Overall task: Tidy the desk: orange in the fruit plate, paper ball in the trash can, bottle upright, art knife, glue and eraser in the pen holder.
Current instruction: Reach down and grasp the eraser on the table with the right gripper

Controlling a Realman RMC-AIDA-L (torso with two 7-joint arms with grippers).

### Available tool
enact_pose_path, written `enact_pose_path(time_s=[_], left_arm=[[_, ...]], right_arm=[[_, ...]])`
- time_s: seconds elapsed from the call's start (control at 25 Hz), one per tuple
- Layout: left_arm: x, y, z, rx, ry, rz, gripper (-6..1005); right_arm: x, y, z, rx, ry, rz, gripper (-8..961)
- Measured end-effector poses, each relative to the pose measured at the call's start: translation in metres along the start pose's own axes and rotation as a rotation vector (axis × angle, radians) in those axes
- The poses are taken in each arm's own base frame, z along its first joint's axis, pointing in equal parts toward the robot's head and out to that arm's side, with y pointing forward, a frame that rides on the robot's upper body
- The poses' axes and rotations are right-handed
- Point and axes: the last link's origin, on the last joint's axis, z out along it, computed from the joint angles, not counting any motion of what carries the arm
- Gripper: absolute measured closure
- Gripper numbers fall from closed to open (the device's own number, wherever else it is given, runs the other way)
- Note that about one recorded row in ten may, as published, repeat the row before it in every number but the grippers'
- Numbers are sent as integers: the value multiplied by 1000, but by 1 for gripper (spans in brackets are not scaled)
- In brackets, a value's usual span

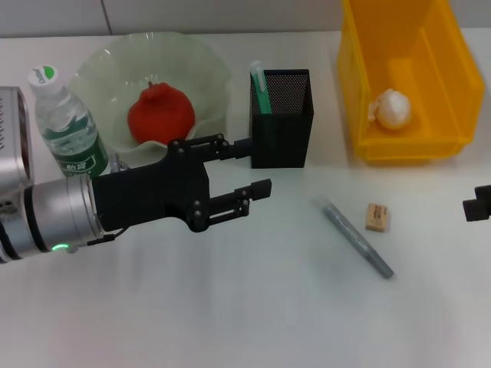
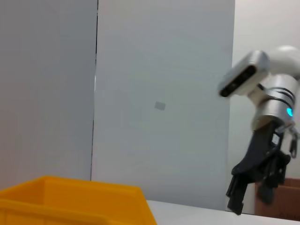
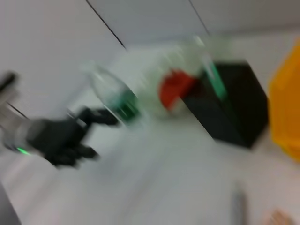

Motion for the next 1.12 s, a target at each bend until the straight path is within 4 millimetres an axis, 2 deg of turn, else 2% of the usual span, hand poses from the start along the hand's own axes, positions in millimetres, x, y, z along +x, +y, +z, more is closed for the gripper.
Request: enact_pose_path(time_s=[0.12,0.16,0.28,0.48,0.56,0.6,0.64,0.84,1.12], left_arm=[[-1,1,-1,2,-1,0,399],[-1,1,-1,2,-1,1,399],[-3,2,-3,6,-3,2,399],[-8,5,-3,8,-5,2,399],[-9,6,-3,7,-5,5,399],[-9,7,-3,8,-5,5,399],[-9,7,-3,8,-5,5,399],[-11,9,-5,8,-3,0,399],[-10,11,-6,-1,7,-2,399]], right_arm=[[-25,-2,9,92,184,-57,287],[-25,-2,9,92,184,-57,287],[-43,0,19,131,277,-130,287],[-67,3,49,224,457,-281,288],[-73,5,64,264,505,-343,288],[-77,7,78,284,534,-414,288],[-77,7,78,284,534,-414,288],[-83,12,106,318,549,-598,289],[-89,19,129,250,538,-673,290]])
